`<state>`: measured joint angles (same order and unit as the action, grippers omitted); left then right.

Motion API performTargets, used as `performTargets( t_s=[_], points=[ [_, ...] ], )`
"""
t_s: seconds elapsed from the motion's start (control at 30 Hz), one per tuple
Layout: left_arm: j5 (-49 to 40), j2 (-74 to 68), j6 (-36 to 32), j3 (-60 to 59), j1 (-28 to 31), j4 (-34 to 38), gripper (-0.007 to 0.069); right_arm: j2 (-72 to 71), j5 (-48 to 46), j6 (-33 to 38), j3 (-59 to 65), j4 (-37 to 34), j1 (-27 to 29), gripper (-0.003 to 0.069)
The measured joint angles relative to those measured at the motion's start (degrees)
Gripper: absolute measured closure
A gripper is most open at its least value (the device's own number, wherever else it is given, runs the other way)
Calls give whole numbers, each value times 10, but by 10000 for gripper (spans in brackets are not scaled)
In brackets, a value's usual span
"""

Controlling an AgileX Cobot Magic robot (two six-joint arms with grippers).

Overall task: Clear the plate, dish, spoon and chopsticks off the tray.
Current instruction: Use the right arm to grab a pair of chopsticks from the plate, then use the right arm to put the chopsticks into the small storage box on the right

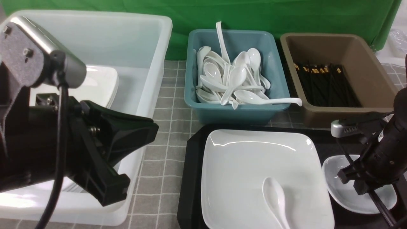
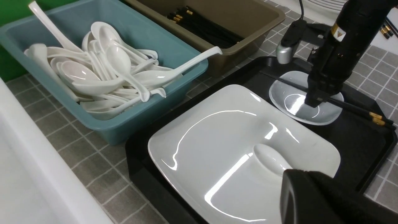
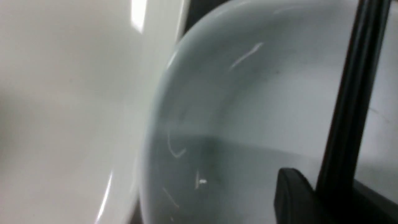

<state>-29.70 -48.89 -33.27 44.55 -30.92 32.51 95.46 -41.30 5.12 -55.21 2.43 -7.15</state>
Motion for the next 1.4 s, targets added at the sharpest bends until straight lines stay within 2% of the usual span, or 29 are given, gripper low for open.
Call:
performTargets(
  t_s=[0.13,0.23,0.43,0.47,0.57,0.77,1.03,1.1,1.3,1.4],
  points=[
    [6,0,0,0,0,-2,604,-48,-50,16,0,-8,0,538],
    [18,0,0,0,0,-3,604,-95,-94,49,0,-46,-3,538],
    [51,0,0,0,0,1,604,-172,-106,156,-11,-209,-21,538],
    [60,0,0,0,0,4,604,-173,-94,164,-28,-236,-21,538],
    [80,0,0,0,0,10,604,-160,-61,164,-71,-253,-13,538],
    [104,0,0,0,0,30,604,-7,112,147,-262,-309,43,538],
    [131,0,-34,0,0,31,604,193,191,126,-473,-310,72,531],
    [141,0,-40,0,0,31,604,209,193,125,-482,-303,74,504],
    [146,0,-66,0,0,33,604,217,138,125,-489,-268,76,230],
    [148,0,-76,0,0,33,604,175,65,125,-491,-218,77,235]
  ],
)
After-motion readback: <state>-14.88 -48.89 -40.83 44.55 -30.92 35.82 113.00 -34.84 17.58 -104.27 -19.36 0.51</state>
